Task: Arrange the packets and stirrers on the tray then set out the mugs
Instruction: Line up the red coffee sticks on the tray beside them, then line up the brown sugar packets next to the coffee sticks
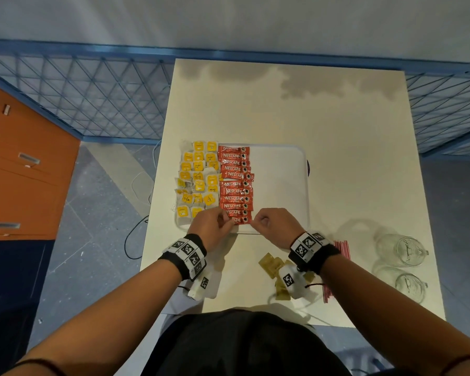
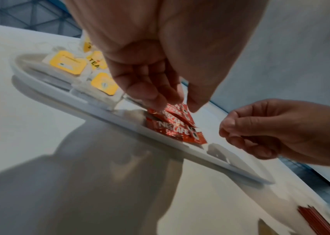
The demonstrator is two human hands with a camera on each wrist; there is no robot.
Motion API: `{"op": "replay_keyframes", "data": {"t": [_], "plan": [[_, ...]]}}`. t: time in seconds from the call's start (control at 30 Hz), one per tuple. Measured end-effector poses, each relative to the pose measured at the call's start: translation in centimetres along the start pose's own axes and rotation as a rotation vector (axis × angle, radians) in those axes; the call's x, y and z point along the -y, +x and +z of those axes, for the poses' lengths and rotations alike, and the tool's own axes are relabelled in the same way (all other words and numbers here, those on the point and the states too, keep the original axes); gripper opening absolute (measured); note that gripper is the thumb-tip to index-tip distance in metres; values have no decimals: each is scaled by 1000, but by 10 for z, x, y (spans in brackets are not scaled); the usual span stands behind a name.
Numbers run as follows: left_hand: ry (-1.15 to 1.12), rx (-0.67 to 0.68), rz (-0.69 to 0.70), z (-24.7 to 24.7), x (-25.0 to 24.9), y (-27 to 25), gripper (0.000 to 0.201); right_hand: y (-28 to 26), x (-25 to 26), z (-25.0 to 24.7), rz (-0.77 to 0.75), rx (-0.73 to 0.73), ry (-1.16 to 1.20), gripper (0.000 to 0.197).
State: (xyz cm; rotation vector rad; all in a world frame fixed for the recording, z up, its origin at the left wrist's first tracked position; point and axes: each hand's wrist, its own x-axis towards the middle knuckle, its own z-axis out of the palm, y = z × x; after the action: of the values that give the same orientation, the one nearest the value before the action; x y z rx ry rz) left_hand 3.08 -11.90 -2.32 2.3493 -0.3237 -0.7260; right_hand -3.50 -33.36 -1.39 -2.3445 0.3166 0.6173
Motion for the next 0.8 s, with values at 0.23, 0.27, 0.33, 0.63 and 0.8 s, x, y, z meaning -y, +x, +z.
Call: {"op": "replay_keyframes", "data": {"t": [0.23,0.27,0.33,0.63,0.8], "plan": [[138,286,134,29,-19,-23,16,-41,-34,-28,-125,79,-230,32],[187,312,148,34,-22,-26,23,-47,-39,-31,-116,88,-243,34],[275,347,164,44,-30,-31,33,-58,-49,-34,-103,96,-262,39],[461,416,322,90,-52,-50,68,-103,-82,-19,-34,165,-450,69],[575,414,430,113,-67,-59,83,-118,-96,-1,-37,160,-499,80]]}}
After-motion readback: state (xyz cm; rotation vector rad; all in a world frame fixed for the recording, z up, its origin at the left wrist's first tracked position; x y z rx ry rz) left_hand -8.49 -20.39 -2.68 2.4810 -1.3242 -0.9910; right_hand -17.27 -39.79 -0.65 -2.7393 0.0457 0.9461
